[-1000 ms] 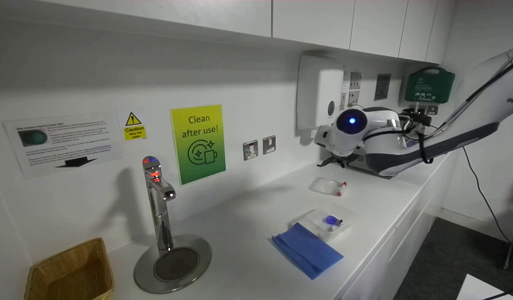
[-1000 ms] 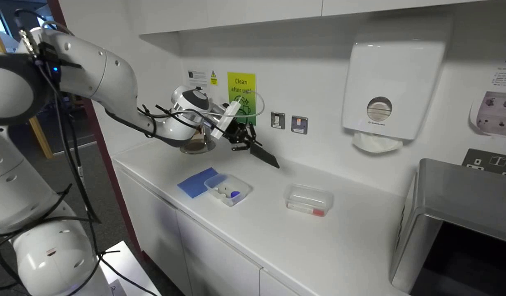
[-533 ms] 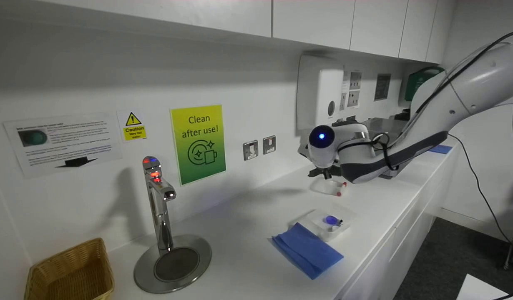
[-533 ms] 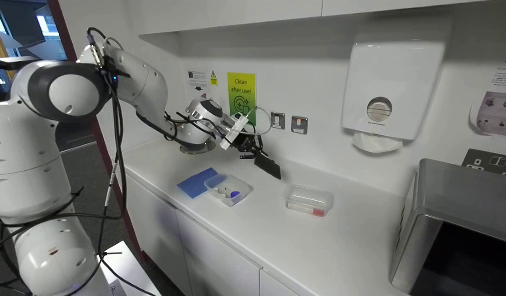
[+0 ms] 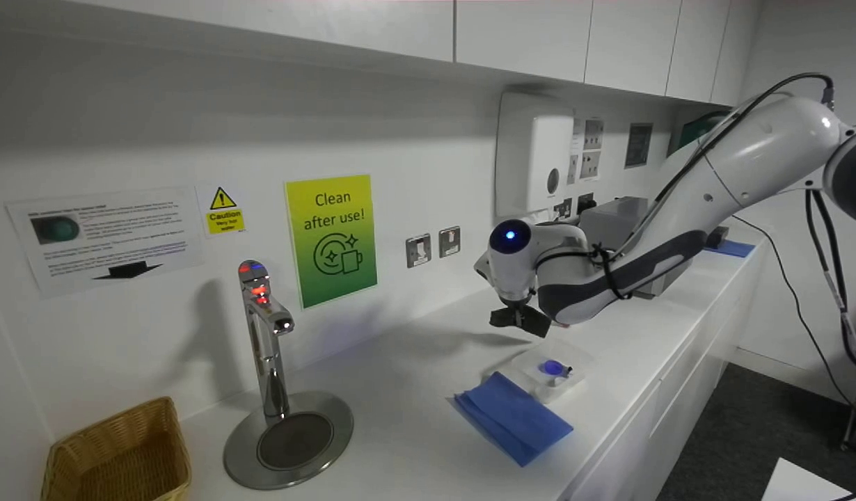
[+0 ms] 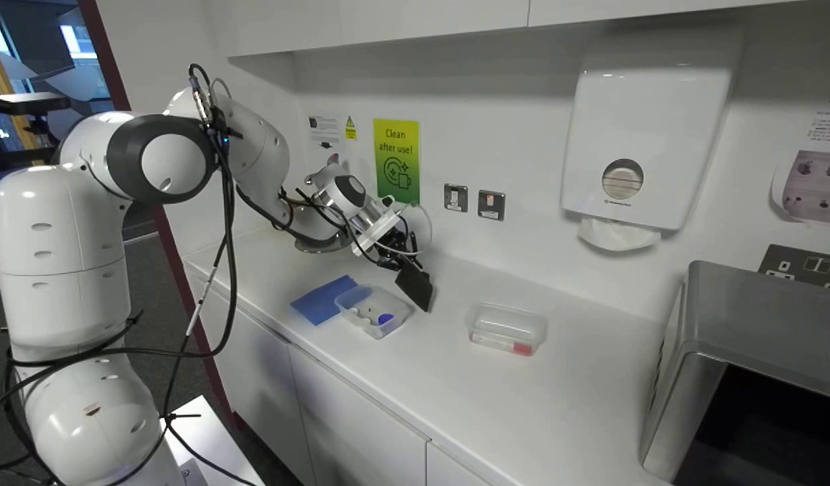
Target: Remove the black object from the clear bowl and put it on the countertop
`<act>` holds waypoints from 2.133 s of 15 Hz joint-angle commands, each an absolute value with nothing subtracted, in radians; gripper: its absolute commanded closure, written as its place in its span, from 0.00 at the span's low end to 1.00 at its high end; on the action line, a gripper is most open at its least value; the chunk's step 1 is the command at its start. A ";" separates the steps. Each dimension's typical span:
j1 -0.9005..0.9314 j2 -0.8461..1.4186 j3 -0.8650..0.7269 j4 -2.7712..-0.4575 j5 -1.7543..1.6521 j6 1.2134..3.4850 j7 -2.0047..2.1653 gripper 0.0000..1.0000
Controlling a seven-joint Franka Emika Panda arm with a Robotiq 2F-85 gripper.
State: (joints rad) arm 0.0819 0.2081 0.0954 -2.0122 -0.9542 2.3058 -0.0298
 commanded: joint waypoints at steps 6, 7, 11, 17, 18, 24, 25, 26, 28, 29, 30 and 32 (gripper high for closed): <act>0.069 0.140 0.089 -2.100 -0.812 2.477 -0.032 0.08; 0.070 0.121 0.090 -2.124 -0.794 2.502 -0.035 0.02; 0.070 0.067 0.098 -2.207 -0.710 2.604 -0.088 0.00; 0.045 -0.035 0.241 -2.364 -0.200 2.763 -0.402 0.00; 0.102 -0.090 0.204 -2.371 -0.147 2.655 -0.379 0.00; 0.153 -0.303 0.211 -2.358 -0.218 2.135 -0.176 0.00; 0.164 -0.331 0.205 -2.345 -0.194 2.046 -0.210 0.00; 0.175 -0.358 0.204 -2.325 -0.181 1.954 -0.230 0.00; 0.208 -0.398 0.178 -2.301 -0.120 1.842 -0.318 0.00; 0.216 -0.418 0.173 -2.302 -0.105 1.834 -0.320 0.00; 0.205 -0.372 0.188 -2.307 -0.146 1.880 -0.269 0.00; 0.211 -0.387 0.188 -2.307 -0.143 1.872 -0.270 0.00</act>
